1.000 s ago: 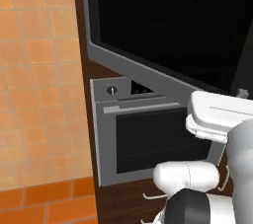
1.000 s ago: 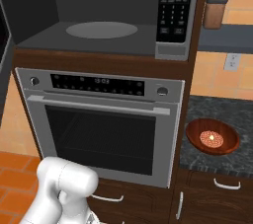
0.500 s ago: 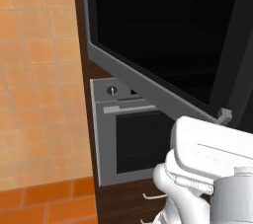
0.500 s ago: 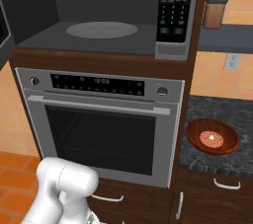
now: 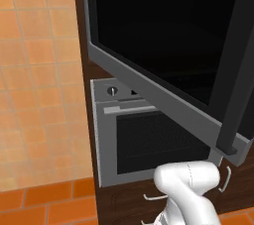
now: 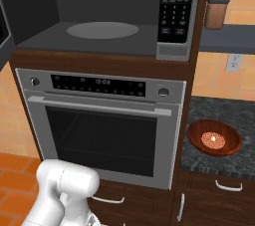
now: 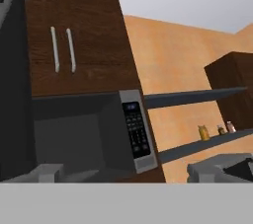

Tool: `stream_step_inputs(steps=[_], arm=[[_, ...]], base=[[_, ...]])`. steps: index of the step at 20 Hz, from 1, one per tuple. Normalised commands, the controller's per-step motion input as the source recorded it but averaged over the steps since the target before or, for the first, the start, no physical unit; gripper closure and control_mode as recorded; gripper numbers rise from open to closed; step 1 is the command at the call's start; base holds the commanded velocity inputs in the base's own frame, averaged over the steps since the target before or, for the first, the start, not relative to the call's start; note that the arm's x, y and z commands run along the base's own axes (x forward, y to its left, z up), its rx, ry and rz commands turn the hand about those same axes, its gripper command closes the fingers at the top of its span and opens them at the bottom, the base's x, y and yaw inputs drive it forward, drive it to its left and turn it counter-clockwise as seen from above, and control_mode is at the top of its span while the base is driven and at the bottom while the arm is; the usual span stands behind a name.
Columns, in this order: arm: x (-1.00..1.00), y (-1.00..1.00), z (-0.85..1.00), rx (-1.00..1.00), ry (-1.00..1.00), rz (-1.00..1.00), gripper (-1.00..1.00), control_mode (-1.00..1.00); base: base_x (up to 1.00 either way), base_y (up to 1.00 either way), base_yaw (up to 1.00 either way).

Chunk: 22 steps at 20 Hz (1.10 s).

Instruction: Open the microwave, place the bowl with waffle inside the microwave, then close the microwave door and turn it on.

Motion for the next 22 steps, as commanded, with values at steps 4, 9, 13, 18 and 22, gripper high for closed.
stream_step_inputs(steps=[4,9,13,18,22], arm=[[0.76,-0.94,-0.16,0.22,0.11,0.15,-1.00,-1.00],[0.75,-0.69,-0.28,0.25,0.09,0.26,-1.00,-1.00],[0.96,-0.22,-0.58,0.09,0.07,0.27,-1.00,-1.00],[0.29,-0.30,-0.20,0.29,0.08,0.17,-1.00,-1.00],[0.34,0.02,-0.04,0.05,0.13,0.03,-1.00,-1.00]], base=[[0.00,0.00,0.00],[0.00,0.00,0.00],[0.00,0.00,0.00],[0.00,0.00,0.00],[0.00,0.00,0.00]])
